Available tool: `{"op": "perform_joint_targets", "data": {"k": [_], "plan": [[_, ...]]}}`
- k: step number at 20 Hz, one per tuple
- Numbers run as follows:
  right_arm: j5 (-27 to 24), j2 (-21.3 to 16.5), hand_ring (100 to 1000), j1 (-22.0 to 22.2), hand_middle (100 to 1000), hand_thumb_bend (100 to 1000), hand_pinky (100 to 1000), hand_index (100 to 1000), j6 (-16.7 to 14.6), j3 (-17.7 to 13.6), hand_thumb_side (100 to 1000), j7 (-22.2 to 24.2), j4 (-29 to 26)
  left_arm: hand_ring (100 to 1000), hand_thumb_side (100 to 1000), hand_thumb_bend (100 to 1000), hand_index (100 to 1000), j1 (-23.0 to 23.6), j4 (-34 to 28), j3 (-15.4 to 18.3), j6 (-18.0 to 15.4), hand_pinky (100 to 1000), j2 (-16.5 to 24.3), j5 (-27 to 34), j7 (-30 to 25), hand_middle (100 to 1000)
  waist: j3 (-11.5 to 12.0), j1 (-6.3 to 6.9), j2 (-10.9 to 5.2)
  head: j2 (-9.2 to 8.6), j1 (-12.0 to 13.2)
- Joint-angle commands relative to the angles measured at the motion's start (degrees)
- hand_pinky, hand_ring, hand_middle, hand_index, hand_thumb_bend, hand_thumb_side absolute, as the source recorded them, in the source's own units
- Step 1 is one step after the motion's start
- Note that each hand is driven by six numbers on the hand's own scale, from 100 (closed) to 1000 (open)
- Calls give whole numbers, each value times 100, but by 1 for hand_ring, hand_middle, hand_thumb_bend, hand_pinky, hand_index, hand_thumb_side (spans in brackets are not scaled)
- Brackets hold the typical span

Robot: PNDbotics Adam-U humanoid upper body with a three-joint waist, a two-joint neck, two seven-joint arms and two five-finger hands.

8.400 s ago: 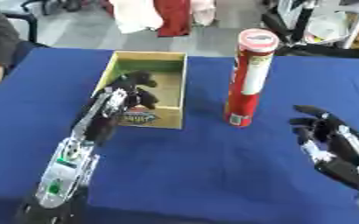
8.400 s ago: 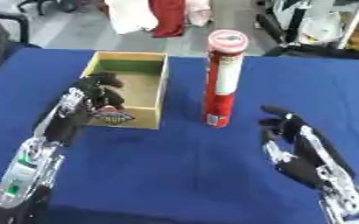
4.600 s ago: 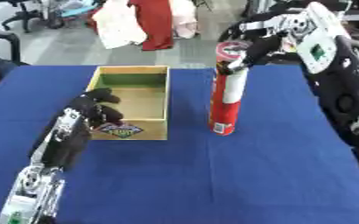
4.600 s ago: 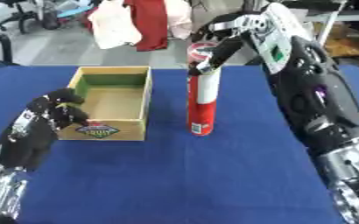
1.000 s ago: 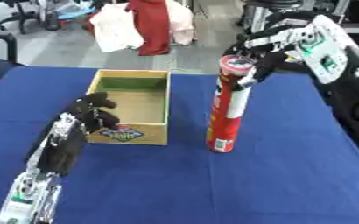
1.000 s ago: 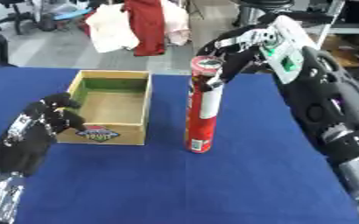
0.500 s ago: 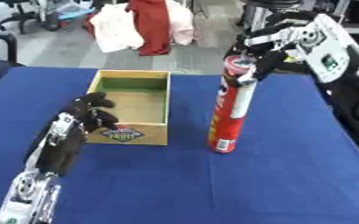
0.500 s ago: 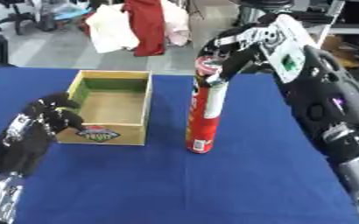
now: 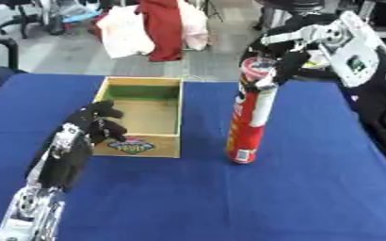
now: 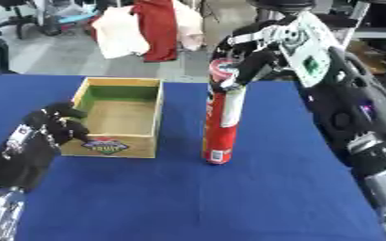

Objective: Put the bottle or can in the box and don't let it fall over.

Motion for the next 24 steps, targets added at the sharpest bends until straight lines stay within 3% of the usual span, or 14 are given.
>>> {"op": "perform_joint_targets", "data": {"k": [1,8,14,22,23,24], "plan": [[9,51,476,-291,644,249,322,753,43,-149,391,-7,-198,612,795,100,831,-68,-57,16,3,608,95,-21,11,674,19,16,-109,-33,-42],[290,493,469,-627,635,255,311,749,126,-491,397,-185,-371,612,792,100,831,-129,-52,-31,17,608,46,23,-26,674,149,41,-108,-88,-180],[830,904,467,-841,643,257,306,756,93,-691,401,-775,-409,613,782,100,831,-260,-58,-111,41,608,-36,104,-96,673,435,85,-75,-183,-438],[1505,1327,471,-828,662,255,307,787,-80,-737,389,-1624,-371,613,769,100,831,-441,-72,-177,64,609,-106,172,-167,673,769,86,-13,-238,-701],[1579,1378,493,-805,683,273,338,823,-101,-731,401,-1725,-338,613,769,100,832,-455,-71,-182,66,609,-112,177,-173,673,787,86,-7,-238,-719],[1648,1432,571,-777,747,352,446,883,-123,-712,440,-1791,-283,613,768,100,831,-467,-71,-188,68,609,-119,176,-180,673,800,85,-3,-237,-736]]}}
